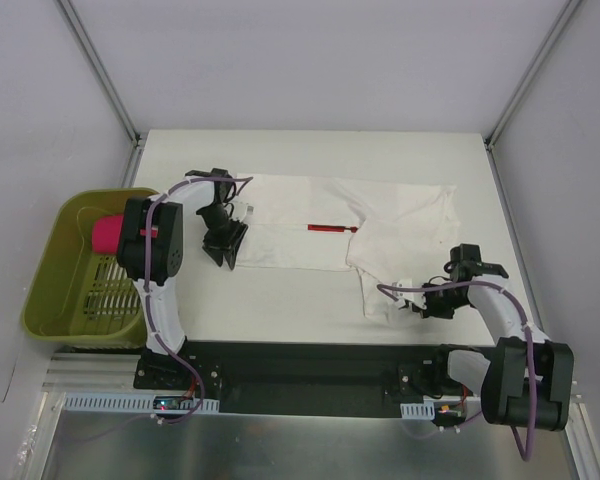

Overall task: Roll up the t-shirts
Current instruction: Fold the T-shirt at the center of the board.

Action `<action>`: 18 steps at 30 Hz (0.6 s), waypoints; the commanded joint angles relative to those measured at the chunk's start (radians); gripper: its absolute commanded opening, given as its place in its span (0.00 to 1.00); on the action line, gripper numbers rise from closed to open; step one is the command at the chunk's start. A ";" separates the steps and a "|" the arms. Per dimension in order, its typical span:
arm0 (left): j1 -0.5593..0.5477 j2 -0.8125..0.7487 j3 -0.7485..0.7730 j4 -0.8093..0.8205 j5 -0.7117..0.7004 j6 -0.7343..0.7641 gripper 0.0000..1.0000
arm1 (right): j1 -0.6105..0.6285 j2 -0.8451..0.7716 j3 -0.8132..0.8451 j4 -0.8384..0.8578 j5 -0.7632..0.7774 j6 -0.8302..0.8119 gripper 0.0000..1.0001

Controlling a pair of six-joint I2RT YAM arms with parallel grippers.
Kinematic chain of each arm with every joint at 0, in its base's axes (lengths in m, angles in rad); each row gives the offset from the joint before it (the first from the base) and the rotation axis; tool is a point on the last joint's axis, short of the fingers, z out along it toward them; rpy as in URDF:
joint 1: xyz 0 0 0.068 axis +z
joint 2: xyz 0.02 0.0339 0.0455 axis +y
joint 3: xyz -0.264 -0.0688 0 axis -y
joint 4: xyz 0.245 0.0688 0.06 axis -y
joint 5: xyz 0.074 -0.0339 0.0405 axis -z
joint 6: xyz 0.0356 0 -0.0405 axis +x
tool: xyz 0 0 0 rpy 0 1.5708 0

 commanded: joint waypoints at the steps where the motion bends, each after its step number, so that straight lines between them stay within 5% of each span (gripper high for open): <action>1: 0.004 0.024 0.051 -0.018 -0.002 -0.002 0.37 | 0.026 -0.029 0.017 0.003 -0.002 -0.042 0.01; 6: 0.005 0.021 0.054 -0.018 0.091 0.007 0.00 | 0.035 -0.046 0.031 0.044 0.020 0.082 0.01; 18: 0.015 -0.096 0.054 -0.020 0.090 0.007 0.00 | 0.034 -0.093 0.141 0.116 0.093 0.487 0.01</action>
